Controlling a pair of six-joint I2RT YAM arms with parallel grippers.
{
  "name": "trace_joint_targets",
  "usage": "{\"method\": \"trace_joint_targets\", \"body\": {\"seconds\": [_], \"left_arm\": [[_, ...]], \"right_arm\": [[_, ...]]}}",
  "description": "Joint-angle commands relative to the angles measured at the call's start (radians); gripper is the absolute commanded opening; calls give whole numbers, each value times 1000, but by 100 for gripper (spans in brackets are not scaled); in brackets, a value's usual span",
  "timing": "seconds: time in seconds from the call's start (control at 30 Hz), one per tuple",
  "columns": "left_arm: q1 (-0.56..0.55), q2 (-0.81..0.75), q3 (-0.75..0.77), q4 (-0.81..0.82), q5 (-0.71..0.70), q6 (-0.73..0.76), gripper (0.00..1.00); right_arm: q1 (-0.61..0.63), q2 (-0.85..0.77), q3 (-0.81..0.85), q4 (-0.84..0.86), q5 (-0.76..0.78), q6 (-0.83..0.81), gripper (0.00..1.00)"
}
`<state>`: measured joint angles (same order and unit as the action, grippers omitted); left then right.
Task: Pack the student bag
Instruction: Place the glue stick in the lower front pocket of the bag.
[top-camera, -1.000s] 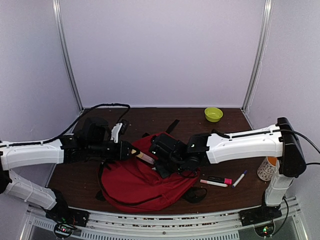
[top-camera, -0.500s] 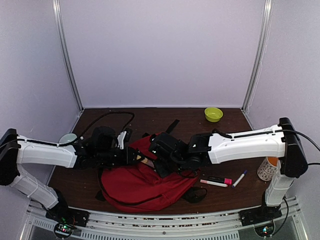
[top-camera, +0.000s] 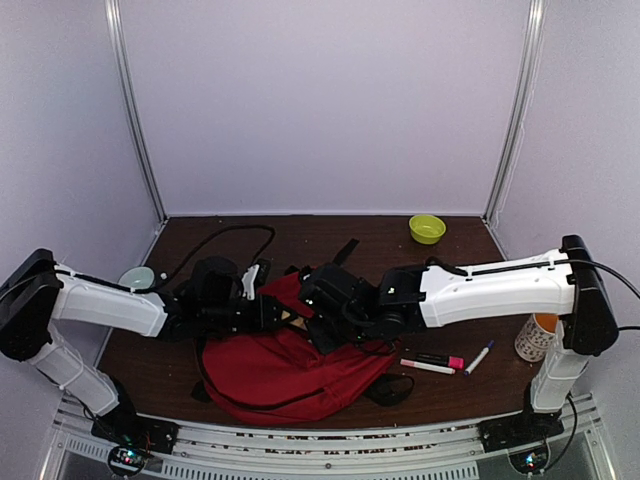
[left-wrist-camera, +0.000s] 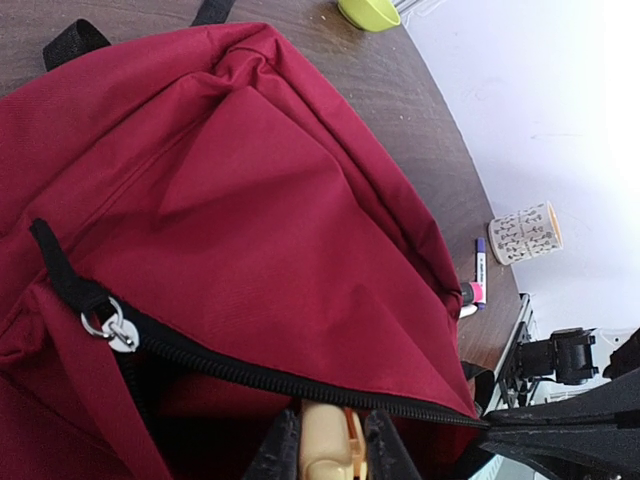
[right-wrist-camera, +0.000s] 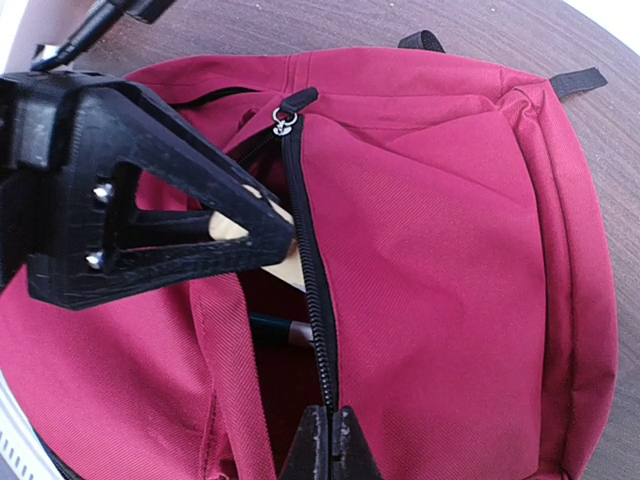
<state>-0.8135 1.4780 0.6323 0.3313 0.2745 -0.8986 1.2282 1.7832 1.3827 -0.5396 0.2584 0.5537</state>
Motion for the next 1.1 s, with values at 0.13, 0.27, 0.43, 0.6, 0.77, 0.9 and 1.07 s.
{"method": "trace_joint_targets", "body": {"seconds": [0.13,0.27,0.43,0.6,0.77,0.9,1.07], "left_arm": [[-7,60,26,47,32,5,4],[-9,80,37,68,45,11,5],[-9,101,62,70,62,30,6],[-9,117,79,65,66,37,11],[-9,115,76,68,68,50,33],[-9,97,62,62,55,67,51],[-9,39,46,16,7,117,70]], "right_arm": [[8,-50,-2,25,1,-8,0],[9,-51,-2,26,2,-12,0],[10,-55,-2,26,3,-19,0],[11,-57,-2,26,2,-18,0],[12,-62,-4,23,3,-18,0],[12,-63,-10,23,6,-17,0],[13,-60,-7,25,10,-18,0]]}}
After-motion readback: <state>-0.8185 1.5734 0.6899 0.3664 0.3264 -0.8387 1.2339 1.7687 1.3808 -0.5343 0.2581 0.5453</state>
